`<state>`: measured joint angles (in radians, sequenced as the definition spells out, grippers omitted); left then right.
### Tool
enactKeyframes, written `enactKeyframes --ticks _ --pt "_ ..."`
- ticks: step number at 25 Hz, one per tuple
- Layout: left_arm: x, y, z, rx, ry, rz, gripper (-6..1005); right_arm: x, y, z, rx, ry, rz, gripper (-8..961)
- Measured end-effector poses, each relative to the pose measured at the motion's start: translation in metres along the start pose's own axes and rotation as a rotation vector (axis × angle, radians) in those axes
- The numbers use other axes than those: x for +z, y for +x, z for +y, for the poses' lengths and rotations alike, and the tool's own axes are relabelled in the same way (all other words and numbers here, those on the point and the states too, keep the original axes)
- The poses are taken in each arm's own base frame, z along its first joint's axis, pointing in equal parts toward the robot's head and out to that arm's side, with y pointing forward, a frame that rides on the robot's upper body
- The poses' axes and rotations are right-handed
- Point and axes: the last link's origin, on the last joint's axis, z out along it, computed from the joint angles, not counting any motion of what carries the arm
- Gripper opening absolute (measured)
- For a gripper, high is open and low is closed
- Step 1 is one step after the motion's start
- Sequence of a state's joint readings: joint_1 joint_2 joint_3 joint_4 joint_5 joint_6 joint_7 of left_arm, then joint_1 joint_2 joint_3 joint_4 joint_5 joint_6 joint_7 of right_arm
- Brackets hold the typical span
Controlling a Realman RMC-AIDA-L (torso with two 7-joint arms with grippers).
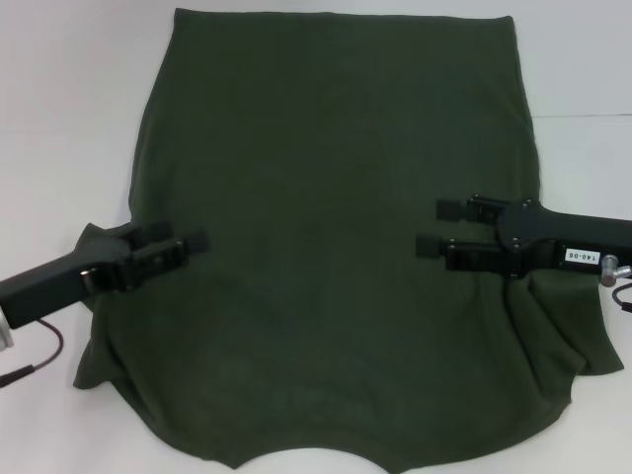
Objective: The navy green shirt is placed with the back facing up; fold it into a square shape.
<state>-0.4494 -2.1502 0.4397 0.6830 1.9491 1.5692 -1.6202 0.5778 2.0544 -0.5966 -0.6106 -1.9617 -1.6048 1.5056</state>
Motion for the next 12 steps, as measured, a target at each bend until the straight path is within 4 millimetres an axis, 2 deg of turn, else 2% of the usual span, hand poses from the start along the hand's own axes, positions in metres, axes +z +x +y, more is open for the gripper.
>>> enactKeyframes --ticks 6,12 --pt "-0.008 0.001 -0.035 -0.039 0.241 0.02 887 0.008 -0.002 -0.001 0.06 0.013 -0.014 884" --pt "-0.013 0.006 -0.056 -0.047 0.394 0.036 888 0.015 -0.005 0.001 0.088 0.004 -0.035 882"
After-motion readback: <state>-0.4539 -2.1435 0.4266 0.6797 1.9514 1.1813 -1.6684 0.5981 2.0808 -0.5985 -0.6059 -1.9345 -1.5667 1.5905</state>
